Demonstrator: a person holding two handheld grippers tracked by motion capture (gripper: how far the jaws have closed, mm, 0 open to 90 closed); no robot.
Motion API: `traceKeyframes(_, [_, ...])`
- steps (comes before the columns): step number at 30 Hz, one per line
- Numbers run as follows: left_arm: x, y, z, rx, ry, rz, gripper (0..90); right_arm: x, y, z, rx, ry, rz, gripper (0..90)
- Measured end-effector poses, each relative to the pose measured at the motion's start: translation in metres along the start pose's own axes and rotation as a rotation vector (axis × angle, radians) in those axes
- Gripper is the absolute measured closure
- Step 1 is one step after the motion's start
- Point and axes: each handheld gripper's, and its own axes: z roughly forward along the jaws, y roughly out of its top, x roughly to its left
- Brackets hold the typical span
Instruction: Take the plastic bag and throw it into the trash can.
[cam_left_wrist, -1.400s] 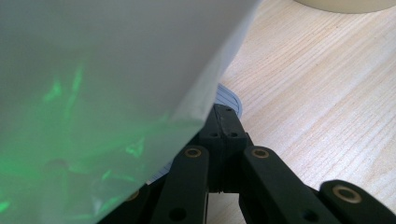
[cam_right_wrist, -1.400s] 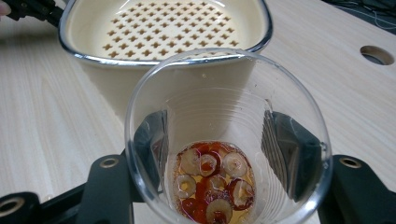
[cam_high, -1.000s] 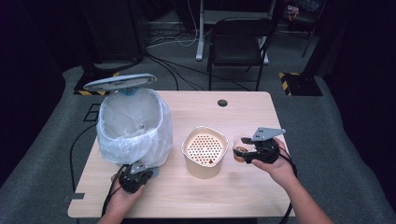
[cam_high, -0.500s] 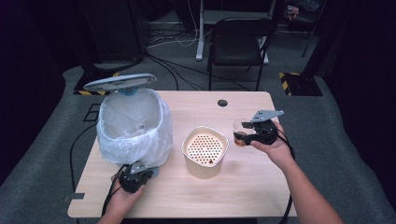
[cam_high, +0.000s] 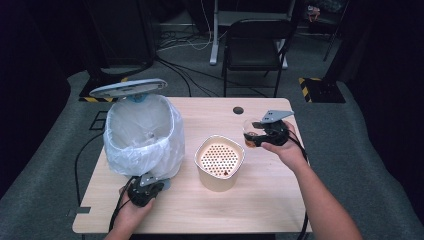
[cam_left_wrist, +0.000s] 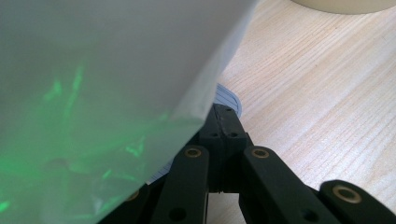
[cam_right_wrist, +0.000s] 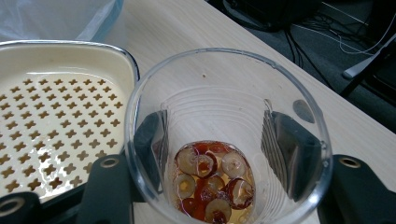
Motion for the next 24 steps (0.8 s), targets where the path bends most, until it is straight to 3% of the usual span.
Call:
traceKeyframes(4, [0.000, 0.000, 0.000, 0.000, -0.001, 0.000, 90.0, 0.004, 0.006, 0.004, -0.007, 0.001, -0.022, 41.4])
traceKeyframes(5, [-0.003, 0.000, 0.002, -0.023, -0.004, -0.040, 90.0, 0.005, 0.008, 0.004, -0.006, 0.000, -0.025, 41.4])
traceKeyframes(24, [-0.003, 0.000, 0.002, -0.029, -0.002, -0.028, 90.0, 0.034, 0.039, 0.004, -0.046, -0.022, -0.204, 41.3])
